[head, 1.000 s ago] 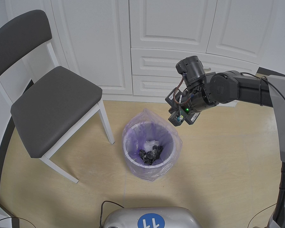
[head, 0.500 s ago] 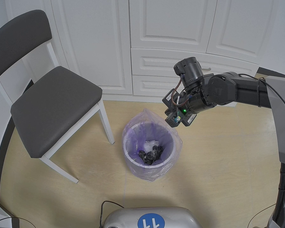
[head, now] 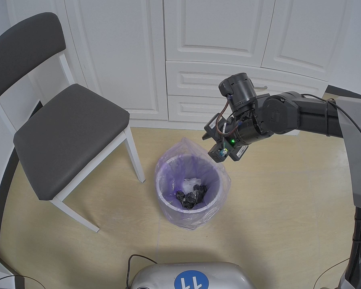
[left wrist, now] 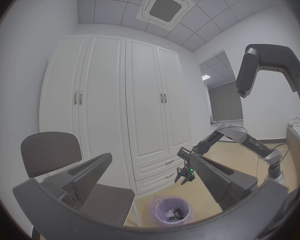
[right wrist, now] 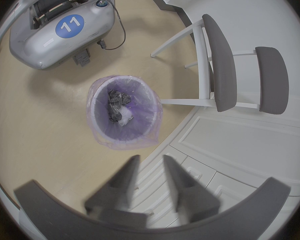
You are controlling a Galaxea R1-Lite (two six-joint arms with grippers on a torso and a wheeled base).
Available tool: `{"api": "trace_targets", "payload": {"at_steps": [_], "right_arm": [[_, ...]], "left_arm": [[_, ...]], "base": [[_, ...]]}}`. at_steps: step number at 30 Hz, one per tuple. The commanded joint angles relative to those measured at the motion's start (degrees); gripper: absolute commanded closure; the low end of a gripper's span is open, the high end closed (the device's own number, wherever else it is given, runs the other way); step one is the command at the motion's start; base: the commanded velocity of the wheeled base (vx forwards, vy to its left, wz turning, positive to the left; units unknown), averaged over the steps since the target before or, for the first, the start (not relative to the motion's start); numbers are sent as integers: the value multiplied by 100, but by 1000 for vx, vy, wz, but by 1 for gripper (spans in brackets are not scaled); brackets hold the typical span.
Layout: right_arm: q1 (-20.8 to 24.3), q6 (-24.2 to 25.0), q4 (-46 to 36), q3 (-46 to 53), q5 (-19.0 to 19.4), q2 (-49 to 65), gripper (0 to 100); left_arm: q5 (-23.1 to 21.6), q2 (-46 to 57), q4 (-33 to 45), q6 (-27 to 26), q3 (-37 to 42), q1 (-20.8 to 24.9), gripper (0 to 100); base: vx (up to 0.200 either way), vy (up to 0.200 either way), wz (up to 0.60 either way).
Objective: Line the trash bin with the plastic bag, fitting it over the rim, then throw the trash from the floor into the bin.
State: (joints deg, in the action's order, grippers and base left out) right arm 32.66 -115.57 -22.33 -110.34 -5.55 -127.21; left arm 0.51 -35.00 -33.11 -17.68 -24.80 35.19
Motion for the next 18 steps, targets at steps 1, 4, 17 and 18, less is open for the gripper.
{"api": "trace_targets", "payload": {"at_steps": [1, 4, 17, 18], "right_arm": [[4, 17, 1, 3, 27, -23, 0], [4, 140, 1, 21, 150, -23, 0], [-339, 5308, 2233, 2429, 414, 407, 0], [-348, 5501, 2339, 2517, 405, 407, 0]], "left_arm": [[2, -16, 6, 1, 10, 5, 0], [2, -24, -3, 1, 10, 5, 0], [2, -42, -3, 1, 63, 5, 0], [2, -42, 6, 1, 54, 5, 0]], "base": [[0, 0, 0], [0, 0, 0], [0, 0, 0], [0, 0, 0]]}}
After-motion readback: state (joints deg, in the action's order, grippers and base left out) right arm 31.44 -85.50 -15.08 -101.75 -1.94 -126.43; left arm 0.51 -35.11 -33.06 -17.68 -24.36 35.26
